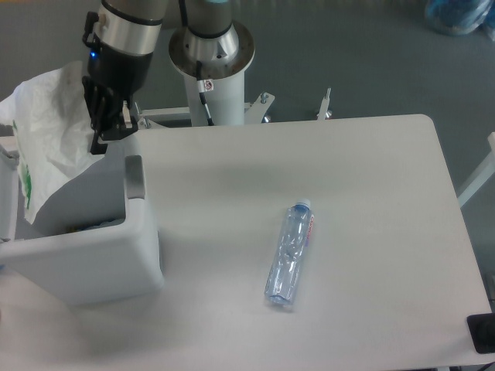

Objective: Place the trash in the trash can
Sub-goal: 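Lower the bag into the bin and open the gripper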

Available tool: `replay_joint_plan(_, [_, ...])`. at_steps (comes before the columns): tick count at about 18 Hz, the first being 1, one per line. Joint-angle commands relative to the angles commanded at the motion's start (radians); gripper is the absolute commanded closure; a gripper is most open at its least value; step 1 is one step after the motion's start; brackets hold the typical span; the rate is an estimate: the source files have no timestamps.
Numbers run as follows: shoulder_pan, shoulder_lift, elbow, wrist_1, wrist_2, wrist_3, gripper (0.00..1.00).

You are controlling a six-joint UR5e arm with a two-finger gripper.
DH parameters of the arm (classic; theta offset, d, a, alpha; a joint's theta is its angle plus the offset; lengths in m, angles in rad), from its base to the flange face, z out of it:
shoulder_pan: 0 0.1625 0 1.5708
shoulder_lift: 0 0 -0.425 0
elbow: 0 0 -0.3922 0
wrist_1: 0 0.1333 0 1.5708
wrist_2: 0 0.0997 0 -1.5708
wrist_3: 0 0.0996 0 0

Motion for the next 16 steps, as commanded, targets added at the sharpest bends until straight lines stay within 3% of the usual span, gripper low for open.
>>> replay_joint_plan(8, [-0.003,0.005,-0.011,-0.003,0.046,0.000,1.00])
replay_joint_plan(11, [-0.003,-0.012,0.001,-0.002,0.041,-0.005,0.95])
replay_joint_plan(12, [-0.003,-0.014,0.004,-0.002,0.038,-0.005,0.89])
replay_joint_plan(16, [-0.003,-0.015,0.014,-0.002,0.037,-0.040,0.86])
